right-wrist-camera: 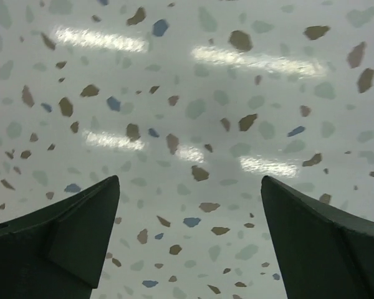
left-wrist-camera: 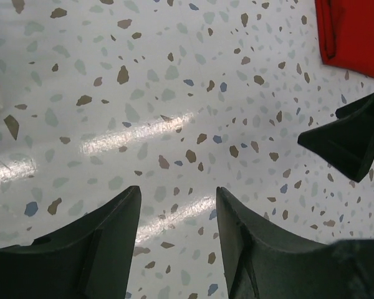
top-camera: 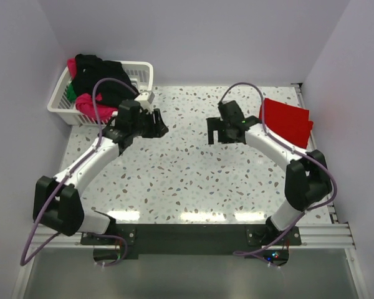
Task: Fold and stack the t-shirts
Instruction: Reset both grippers
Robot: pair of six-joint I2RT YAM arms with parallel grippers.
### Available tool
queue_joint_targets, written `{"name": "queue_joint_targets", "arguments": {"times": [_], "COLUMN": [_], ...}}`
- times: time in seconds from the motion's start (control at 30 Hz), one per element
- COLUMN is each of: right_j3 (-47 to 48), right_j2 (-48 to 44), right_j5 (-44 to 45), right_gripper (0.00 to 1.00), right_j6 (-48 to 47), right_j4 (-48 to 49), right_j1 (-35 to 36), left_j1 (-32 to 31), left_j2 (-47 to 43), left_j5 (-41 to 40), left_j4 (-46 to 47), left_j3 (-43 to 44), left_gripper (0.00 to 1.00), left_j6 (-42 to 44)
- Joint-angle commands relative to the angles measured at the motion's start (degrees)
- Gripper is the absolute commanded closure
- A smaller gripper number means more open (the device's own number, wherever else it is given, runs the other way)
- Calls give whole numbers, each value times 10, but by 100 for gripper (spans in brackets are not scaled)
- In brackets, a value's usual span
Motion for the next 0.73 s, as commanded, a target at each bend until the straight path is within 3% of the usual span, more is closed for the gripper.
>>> {"name": "queue_joint_targets", "arguments": {"times": [0.0, 0.27, 0.7], "right_j3": [-17, -43, -103], "right_j2": [-46, -70, -151], "right_j5": [-3, 16, 43], "right_gripper": [1, 1, 1], "right_j6": [25, 39, 64], "right_j4": [56, 61, 37], "right_j1": [50, 104, 105], "left_j1": [1, 1, 1], "left_j2": [-57, -130, -189], "left_j5": [-41, -61, -105], "left_j4": [37, 30, 28], "left_j3": [-35, -96, -132], "left_gripper": [43, 40, 40], "left_j6": [14, 14, 10]}}
